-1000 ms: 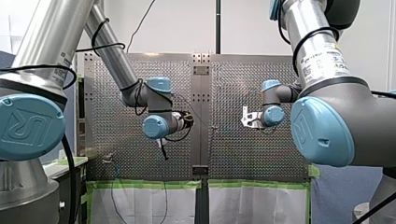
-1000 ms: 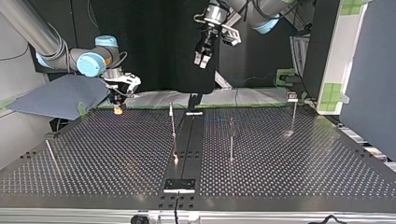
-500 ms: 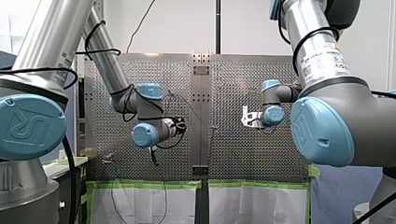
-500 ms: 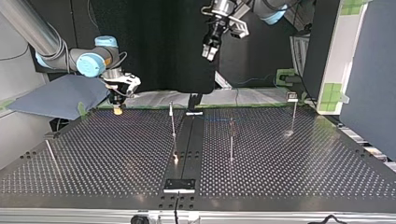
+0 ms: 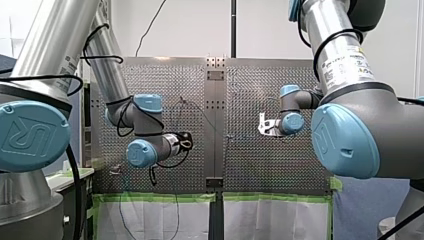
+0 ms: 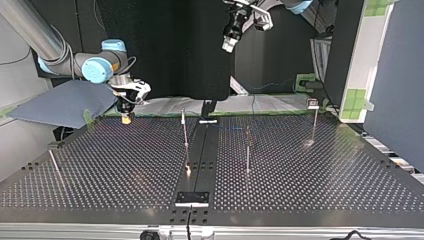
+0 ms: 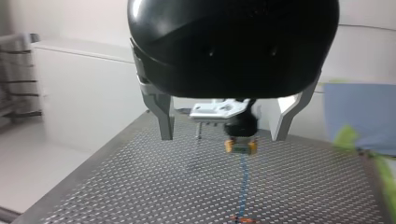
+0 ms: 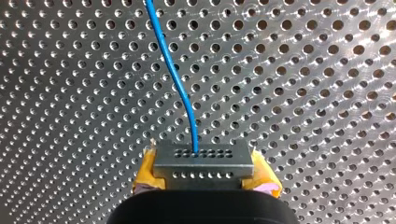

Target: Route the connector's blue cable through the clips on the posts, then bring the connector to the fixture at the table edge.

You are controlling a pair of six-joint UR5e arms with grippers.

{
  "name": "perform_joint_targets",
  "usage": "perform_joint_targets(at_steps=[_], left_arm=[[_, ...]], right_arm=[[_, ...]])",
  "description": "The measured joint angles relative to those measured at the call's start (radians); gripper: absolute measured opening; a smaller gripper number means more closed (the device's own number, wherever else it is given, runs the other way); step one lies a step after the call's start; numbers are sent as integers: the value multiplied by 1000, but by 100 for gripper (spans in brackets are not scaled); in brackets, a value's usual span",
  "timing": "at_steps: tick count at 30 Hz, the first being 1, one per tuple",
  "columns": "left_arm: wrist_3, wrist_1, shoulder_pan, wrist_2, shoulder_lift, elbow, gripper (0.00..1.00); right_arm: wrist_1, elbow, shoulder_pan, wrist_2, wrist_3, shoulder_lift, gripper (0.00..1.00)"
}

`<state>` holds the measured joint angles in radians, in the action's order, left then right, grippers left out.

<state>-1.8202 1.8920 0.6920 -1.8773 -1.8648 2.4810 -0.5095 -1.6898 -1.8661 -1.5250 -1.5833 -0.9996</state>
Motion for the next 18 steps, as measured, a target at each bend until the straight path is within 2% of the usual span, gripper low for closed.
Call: perform_joint_targets(at_steps=[10,15,18], left_arm=[[75,-26,5,56,0,70,100],[110,-28,5,48,0,73,100],[114,-30,6,34,0,70,100]], right_arm=[[5,11,8,0,0,-1,0],[27,27,15,-9,2,-6,0],[34,30,21,-12,0,-23,0]])
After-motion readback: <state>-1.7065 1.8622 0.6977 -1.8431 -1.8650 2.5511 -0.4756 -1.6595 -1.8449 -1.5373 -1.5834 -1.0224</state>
